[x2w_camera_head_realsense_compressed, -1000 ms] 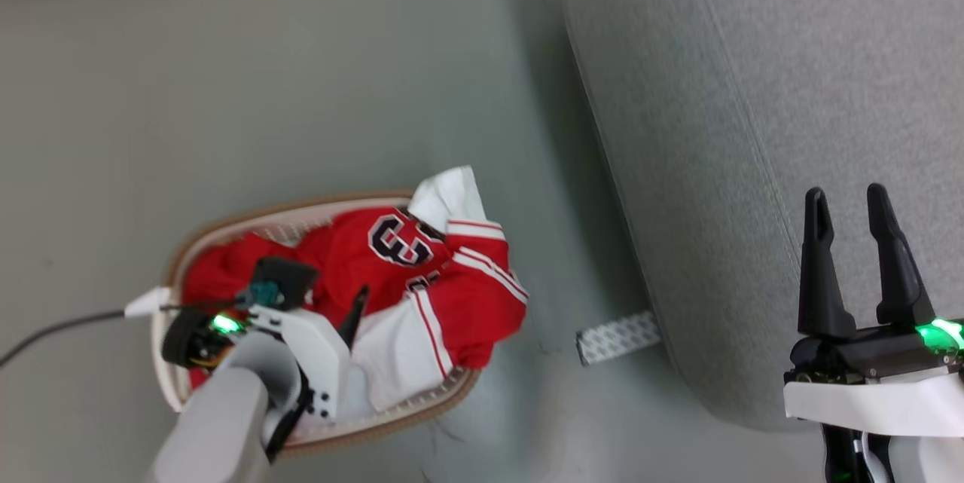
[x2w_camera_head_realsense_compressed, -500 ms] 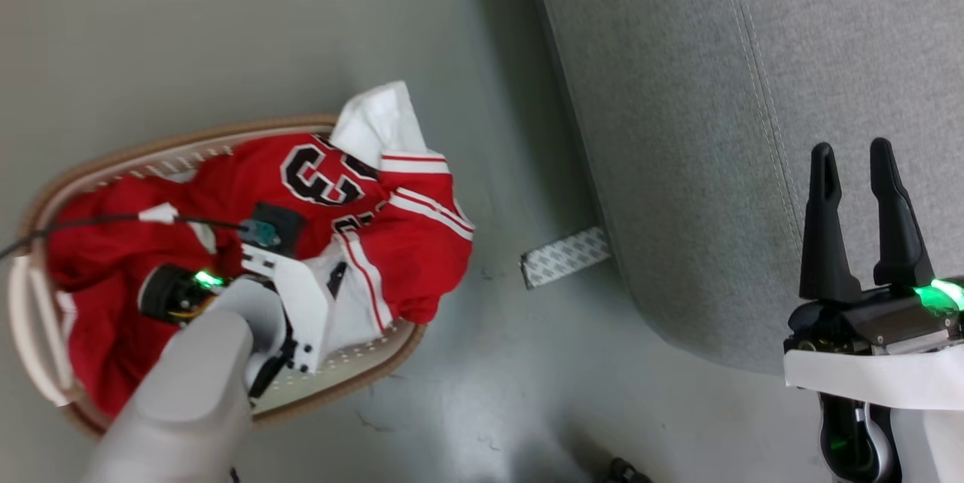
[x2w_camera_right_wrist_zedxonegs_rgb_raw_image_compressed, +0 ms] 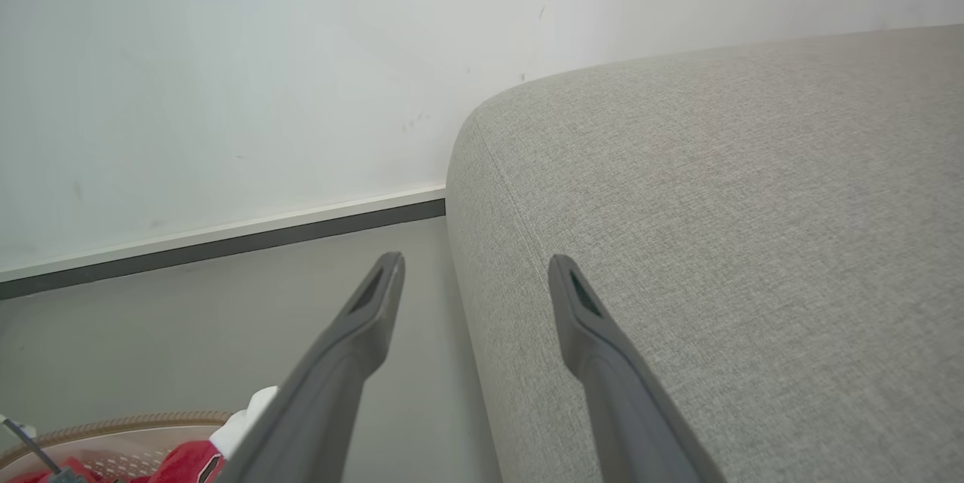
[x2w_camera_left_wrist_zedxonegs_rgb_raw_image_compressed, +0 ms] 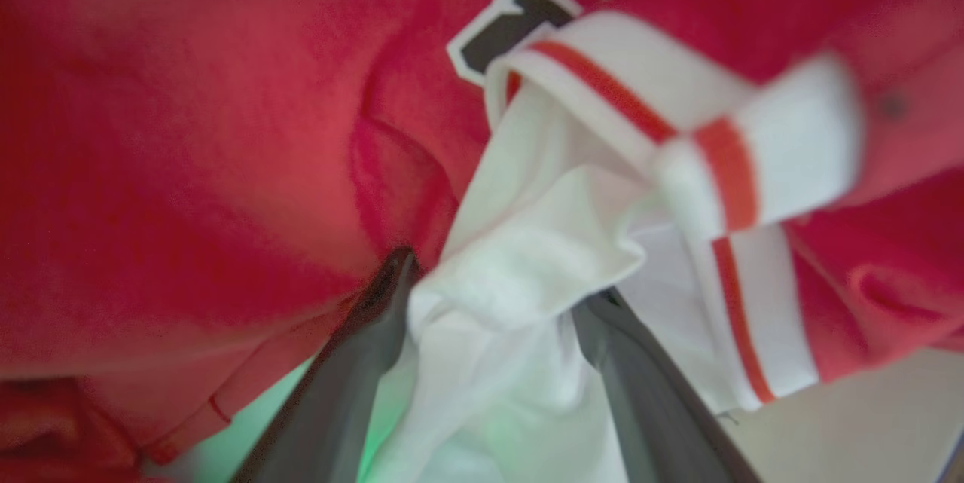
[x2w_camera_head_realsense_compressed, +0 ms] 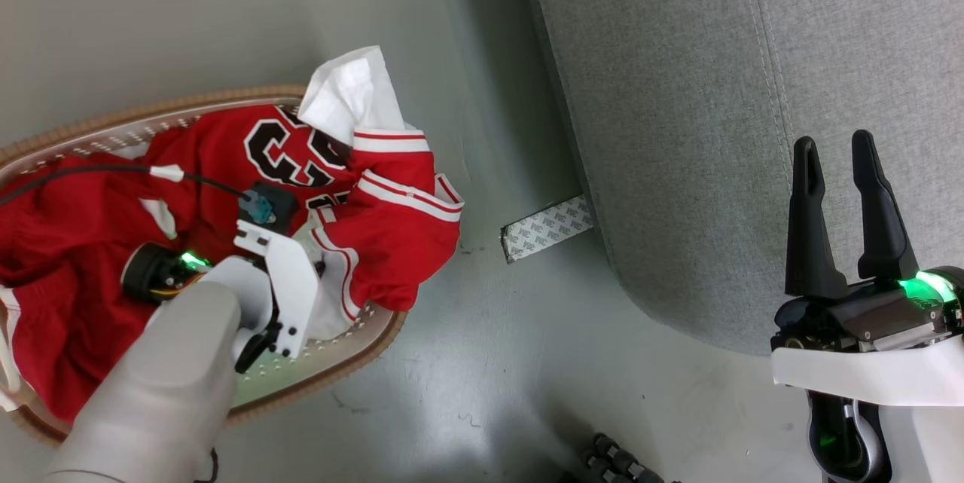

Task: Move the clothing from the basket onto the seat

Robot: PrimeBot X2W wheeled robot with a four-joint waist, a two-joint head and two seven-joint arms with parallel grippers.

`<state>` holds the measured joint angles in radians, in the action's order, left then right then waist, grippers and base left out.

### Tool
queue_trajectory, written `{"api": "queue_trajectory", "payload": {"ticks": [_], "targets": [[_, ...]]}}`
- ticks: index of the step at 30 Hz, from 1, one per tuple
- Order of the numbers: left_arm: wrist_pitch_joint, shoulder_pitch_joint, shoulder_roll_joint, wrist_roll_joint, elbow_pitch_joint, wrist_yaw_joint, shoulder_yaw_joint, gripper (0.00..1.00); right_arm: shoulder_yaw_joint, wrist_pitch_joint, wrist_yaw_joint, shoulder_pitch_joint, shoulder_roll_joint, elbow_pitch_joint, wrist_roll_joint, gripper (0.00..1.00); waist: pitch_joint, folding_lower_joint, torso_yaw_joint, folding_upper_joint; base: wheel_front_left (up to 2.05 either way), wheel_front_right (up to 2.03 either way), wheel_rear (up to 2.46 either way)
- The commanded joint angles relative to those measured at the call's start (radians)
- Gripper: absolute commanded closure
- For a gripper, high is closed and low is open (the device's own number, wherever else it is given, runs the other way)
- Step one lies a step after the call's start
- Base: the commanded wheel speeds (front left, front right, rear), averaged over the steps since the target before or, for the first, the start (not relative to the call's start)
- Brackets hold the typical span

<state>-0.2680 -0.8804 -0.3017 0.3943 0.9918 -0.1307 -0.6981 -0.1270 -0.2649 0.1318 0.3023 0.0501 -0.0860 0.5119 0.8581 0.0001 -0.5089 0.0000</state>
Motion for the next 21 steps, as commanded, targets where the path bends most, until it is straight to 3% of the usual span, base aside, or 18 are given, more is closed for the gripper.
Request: {"api": "queue_trajectory", "payload": {"ticks": [1, 2, 9, 15, 21], "targets": [[0.008, -0.013, -0.012, 0.016, 0.006, 0.001, -0.013, 0.82, 0.003, 0.001, -0.002, -0.004, 0.001, -0.001, -0.003, 0.0, 0.001, -0.0001, 0.002, 0.0, 0.0, 0.0, 0.0], [0.019, -0.016, -0.016, 0.027, 0.009, 0.001, -0.021, 1.0, 0.004, 0.001, -0.002, -0.002, 0.001, 0.003, -0.003, 0.0, 0.001, -0.0001, 0.002, 0.0, 0.0, 0.0, 0.0], [0.138, 0.022, 0.011, 0.085, 0.025, 0.001, -0.043, 1.0, -0.004, 0.001, -0.002, 0.02, 0.001, 0.025, -0.022, 0.0, -0.084, -0.0001, 0.017, 0.0, 0.0, 0.0, 0.0], [0.243, 0.069, 0.07, 0.128, 0.028, 0.001, -0.065, 1.0, 0.022, 0.001, -0.002, -0.003, 0.001, 0.039, -0.073, 0.0, -0.213, -0.0001, 0.078, 0.0, 0.0, 0.0, 0.0], [0.358, 0.117, 0.129, 0.191, -0.026, 0.001, -0.11, 1.0, 0.034, 0.001, -0.002, -0.041, 0.002, 0.059, -0.136, 0.0, -0.381, -0.0001, 0.184, 0.0, 0.0, 0.0, 0.0]]}}
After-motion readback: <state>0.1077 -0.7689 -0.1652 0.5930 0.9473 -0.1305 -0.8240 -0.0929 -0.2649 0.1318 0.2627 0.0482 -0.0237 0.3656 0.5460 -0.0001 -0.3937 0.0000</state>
